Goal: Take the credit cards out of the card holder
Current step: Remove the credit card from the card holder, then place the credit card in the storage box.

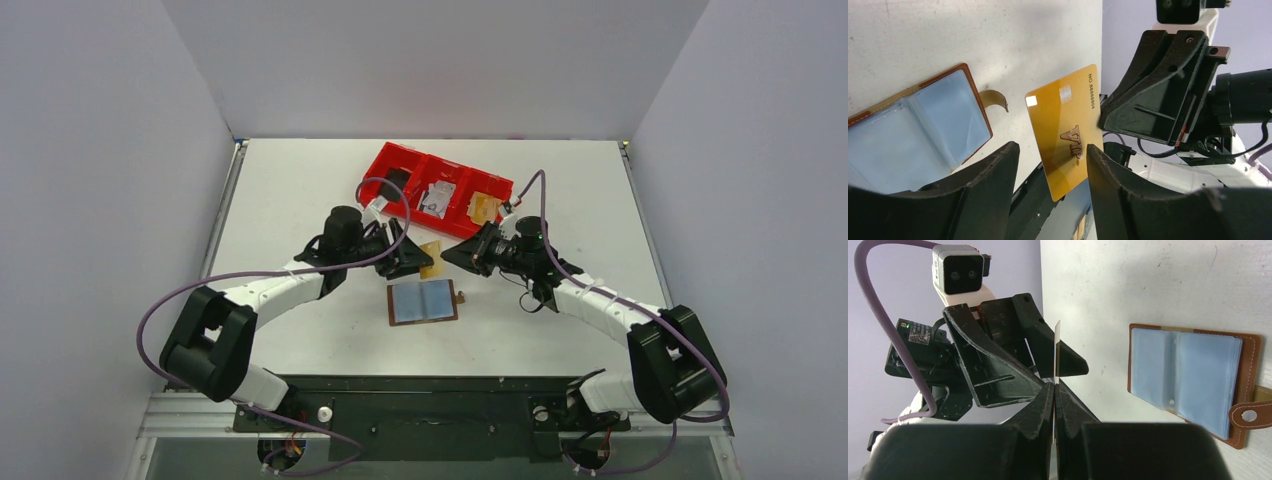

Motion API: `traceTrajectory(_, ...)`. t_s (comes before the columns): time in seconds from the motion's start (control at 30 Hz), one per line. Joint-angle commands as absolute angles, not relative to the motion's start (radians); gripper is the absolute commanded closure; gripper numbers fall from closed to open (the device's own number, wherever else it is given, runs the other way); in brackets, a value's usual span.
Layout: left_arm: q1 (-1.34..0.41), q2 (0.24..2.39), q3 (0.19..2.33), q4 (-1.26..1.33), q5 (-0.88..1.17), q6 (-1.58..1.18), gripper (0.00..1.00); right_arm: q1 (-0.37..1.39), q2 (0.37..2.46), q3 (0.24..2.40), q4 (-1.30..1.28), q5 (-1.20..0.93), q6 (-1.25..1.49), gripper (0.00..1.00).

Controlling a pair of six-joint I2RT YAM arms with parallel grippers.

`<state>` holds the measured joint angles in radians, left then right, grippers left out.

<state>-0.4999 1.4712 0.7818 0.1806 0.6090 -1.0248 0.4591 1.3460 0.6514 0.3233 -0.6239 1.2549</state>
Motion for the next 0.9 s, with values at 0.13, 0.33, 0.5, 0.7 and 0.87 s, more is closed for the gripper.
traceTrajectory(0.13, -0.481, 1.472, 0.735, 0.446, 0.698, -1.173, 0.80, 0.469, 1.311, 0.674, 0.388, -0.637, 1.266, 1.00)
traceTrajectory(0.33, -0.480, 1.471, 0.729, 0.457, 0.704, -1.190, 1.00, 0.475, 1.307, 0.684, 0.354, -0.628, 1.232, 0.97)
traceTrajectory(0.5, -0.472, 1.467, 0.713, 0.500, 0.721, -1.224, 1.00, 0.474, 1.284, 0.683, 0.359, -0.614, 1.206, 0.42)
traceTrajectory(0.7, -0.458, 1.485, 0.667, 0.703, 0.781, -1.358, 1.00, 0.474, 1.277, 0.656, 0.496, -0.644, 1.248, 0.34)
traceTrajectory(0.87, -0.456, 1.508, 0.649, 0.857, 0.810, -1.453, 1.00, 0.476, 1.296, 0.653, 0.569, -0.671, 1.284, 0.42)
